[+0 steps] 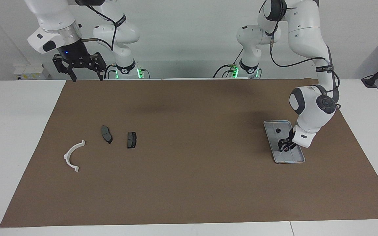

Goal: Place bearing gear from tray to pile
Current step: 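Reach the left gripper into the metal tray and grasp a dark bearing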

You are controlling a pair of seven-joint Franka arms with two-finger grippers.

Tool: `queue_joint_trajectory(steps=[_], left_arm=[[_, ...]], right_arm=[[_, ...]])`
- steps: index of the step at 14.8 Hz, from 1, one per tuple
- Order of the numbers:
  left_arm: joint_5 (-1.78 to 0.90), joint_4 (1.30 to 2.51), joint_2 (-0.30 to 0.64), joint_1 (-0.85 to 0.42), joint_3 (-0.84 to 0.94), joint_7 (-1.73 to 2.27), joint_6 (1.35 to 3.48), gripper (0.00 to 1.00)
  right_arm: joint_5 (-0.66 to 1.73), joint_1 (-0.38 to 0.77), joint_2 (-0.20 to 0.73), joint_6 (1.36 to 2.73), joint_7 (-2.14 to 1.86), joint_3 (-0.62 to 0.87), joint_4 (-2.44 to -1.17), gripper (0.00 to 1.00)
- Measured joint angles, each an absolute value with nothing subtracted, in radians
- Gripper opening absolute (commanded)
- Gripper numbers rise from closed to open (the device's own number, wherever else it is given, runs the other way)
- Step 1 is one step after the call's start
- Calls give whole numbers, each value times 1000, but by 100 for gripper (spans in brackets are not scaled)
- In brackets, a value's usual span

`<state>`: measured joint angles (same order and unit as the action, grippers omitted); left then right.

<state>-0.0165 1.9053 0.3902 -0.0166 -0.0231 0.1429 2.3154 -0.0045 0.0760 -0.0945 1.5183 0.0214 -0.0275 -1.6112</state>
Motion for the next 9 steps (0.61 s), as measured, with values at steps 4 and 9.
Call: queue_joint_trajectory(steps=[4, 9], left_arm=[[-18, 1906, 385, -19, -14, 143, 2317, 0], [-76, 1761, 393, -122, -6, 327, 2124, 0]], right_arm=[[-4, 76, -96, 1518, 21, -25, -1612, 100], [-4, 76, -96, 1518, 21, -25, -1612, 100]])
